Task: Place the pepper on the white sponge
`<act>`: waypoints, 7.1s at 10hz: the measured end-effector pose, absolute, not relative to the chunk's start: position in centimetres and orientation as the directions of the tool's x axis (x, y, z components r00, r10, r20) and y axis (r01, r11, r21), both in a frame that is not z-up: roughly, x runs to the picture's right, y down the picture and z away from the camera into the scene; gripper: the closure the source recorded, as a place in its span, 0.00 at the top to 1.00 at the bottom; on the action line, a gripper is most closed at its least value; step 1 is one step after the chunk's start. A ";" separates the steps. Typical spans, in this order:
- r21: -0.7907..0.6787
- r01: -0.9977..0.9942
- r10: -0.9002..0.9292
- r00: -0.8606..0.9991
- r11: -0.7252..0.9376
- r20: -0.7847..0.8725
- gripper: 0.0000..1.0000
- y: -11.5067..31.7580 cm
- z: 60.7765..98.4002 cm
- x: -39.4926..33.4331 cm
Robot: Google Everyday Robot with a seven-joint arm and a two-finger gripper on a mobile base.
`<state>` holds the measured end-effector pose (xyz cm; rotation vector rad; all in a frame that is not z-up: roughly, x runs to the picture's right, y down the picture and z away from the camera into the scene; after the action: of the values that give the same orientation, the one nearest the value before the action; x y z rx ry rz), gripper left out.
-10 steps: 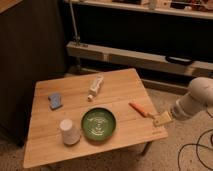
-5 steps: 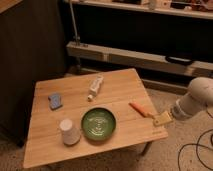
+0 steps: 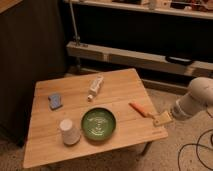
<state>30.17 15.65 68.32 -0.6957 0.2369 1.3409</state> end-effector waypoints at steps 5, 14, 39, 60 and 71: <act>-0.325 -0.944 0.809 0.240 0.064 -0.537 0.80 15.6 68.3 30.2; -0.249 -0.950 0.815 0.294 0.191 -0.498 0.80 12.3 69.9 28.8; -0.389 -0.770 0.730 0.622 0.506 -0.282 0.80 8.0 78.4 27.4; -0.424 -0.813 0.602 0.581 0.399 -0.548 0.80 9.8 85.9 21.4; -0.398 -0.820 0.596 0.573 0.411 -0.563 0.80 12.2 88.4 20.0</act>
<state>20.00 12.17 88.38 -0.7030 0.3600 0.9151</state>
